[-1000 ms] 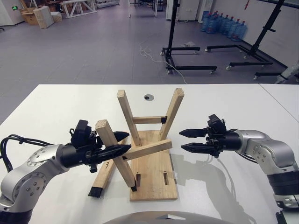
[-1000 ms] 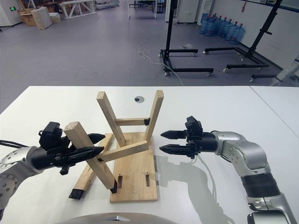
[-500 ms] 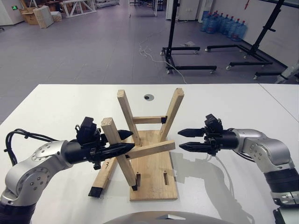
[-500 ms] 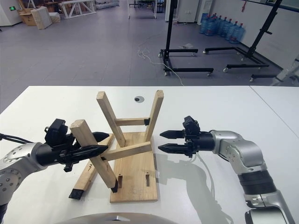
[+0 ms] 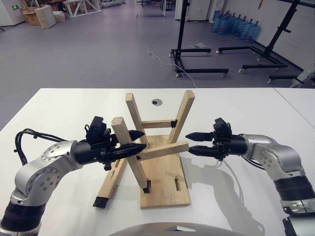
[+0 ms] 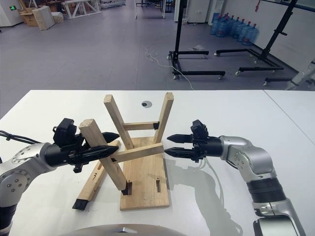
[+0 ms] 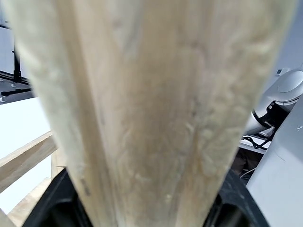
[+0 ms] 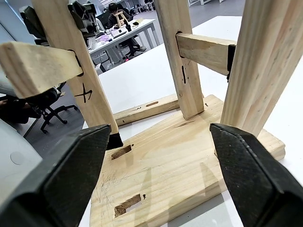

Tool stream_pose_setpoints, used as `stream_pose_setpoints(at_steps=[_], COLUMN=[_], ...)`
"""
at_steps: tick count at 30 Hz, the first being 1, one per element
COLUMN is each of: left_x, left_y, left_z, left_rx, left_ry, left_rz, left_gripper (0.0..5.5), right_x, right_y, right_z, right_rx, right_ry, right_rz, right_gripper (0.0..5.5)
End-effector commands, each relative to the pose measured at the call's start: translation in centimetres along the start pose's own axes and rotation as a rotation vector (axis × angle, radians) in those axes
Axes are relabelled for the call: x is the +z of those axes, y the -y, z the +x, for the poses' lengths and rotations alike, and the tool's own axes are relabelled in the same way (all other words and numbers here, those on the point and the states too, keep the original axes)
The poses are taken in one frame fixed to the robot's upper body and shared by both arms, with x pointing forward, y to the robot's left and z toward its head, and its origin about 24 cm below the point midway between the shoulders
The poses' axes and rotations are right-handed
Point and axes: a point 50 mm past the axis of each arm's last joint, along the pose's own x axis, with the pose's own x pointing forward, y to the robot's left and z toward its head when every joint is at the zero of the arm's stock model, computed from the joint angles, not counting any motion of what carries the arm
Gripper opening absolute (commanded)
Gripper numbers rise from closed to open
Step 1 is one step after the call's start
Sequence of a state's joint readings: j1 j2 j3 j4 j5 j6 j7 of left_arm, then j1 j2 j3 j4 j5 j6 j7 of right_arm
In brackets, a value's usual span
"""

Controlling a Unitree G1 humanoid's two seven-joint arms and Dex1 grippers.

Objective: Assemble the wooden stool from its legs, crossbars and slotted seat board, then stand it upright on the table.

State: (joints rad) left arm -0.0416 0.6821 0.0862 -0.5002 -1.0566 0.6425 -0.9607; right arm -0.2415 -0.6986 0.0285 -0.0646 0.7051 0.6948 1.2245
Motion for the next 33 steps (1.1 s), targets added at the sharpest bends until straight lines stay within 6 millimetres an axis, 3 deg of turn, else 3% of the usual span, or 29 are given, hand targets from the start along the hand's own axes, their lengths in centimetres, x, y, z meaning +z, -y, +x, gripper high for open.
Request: stream_pose_setpoints(at_steps=[1,11,21,27,33], left_x=[0.1,-2.0,-0.9,-4.0,-5.1], left_y=[-0.3,-1.8,-1.2,-0.2,-0.9], left_z=[0.7,0.8,0.2,-0.4,-0.5], left_rx=[-0.028,0.025,0.107,0.054,0.068], left_ry=[-0.015,-0.189,-0.281,-0.491,-0.529], left_rz=[-0.001,0.022,0.252,0.265,0.331], left_gripper=[2.04,2.04,2.04,2.04,2.04], right_x=[0.2,0.8,0.7,1.0,1.3], right_y=[0.1,0.6,0.6,0.9,1.1], right_z=[0.0,0.2,0.4,0.4,0.5], right_rx=[-0.026,-0.067,-0.103,-0.113,-0.112], right_ry=[-0.002,0.035,0.077,0.081,0.082], right_rz=[-0.018,-0.03,-0.029,-0.024,-0.036], right_gripper=[3.83,3.83,3.83,3.83,3.83])
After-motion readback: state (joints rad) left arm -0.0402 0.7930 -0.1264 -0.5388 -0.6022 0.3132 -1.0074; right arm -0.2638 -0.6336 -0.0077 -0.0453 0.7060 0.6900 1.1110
